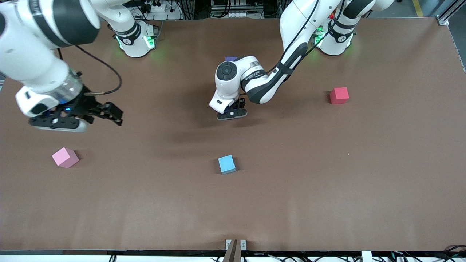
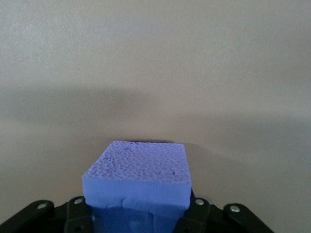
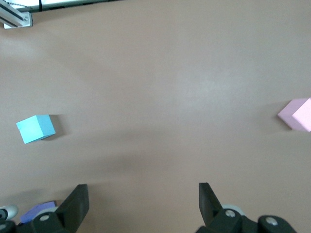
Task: Arrange blocks into number 1
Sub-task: 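Place the purple block below the orange block while the right gripper rests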
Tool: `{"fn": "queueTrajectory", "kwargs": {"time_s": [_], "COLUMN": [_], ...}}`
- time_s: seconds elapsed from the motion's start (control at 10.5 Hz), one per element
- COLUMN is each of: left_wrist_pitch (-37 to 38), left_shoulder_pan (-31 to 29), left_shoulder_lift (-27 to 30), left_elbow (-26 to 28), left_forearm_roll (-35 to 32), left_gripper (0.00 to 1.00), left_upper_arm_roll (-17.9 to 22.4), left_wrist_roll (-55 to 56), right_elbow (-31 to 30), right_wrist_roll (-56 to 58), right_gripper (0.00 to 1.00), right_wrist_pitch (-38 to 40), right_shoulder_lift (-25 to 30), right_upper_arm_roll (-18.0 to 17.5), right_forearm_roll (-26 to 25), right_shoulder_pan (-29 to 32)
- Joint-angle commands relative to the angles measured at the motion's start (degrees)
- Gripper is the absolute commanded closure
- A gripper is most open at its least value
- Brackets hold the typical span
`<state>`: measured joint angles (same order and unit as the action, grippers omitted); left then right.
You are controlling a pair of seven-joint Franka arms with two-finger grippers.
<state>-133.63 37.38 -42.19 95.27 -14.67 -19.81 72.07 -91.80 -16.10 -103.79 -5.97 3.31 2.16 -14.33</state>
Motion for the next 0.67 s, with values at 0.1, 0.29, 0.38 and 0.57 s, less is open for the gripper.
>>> {"fn": "queueTrajectory", "kwargs": {"time_s": [0.1, 0.29, 0.38, 0.57], "left_wrist_pitch": [1.88, 2.06, 2.32, 2.93], "left_shoulder_pan": [1.55, 2.43, 2.78, 2.61], "left_shoulder_lift": [-0.26, -0.26, -0.26, -0.09], "left_elbow": [-0.79, -0.53, -0.26, -0.35], "left_forearm_roll": [-1.85, -1.67, -1.67, -1.67], "left_gripper": [0.77, 0.01, 0.0, 0.0], "left_upper_arm_roll": [0.3, 0.38, 0.47, 0.47], "left_wrist_roll": [0.44, 0.97, 0.97, 1.67], "right_elbow": [4.52, 4.61, 4.61, 5.3], "right_wrist_roll": [5.17, 11.16, 12.31, 14.95], "right_gripper": [0.0, 0.0, 0.0, 0.0], "right_wrist_pitch": [3.59, 3.78, 3.51, 3.16], "right_shoulder_lift": [-0.97, -1.06, -1.23, -2.55], "right_upper_arm_roll": [-5.07, -4.63, -4.63, -4.54], "right_forearm_roll": [-0.75, -0.84, -0.84, -0.4], "right_shoulder_pan": [7.65, 8.27, 8.27, 8.79]}}
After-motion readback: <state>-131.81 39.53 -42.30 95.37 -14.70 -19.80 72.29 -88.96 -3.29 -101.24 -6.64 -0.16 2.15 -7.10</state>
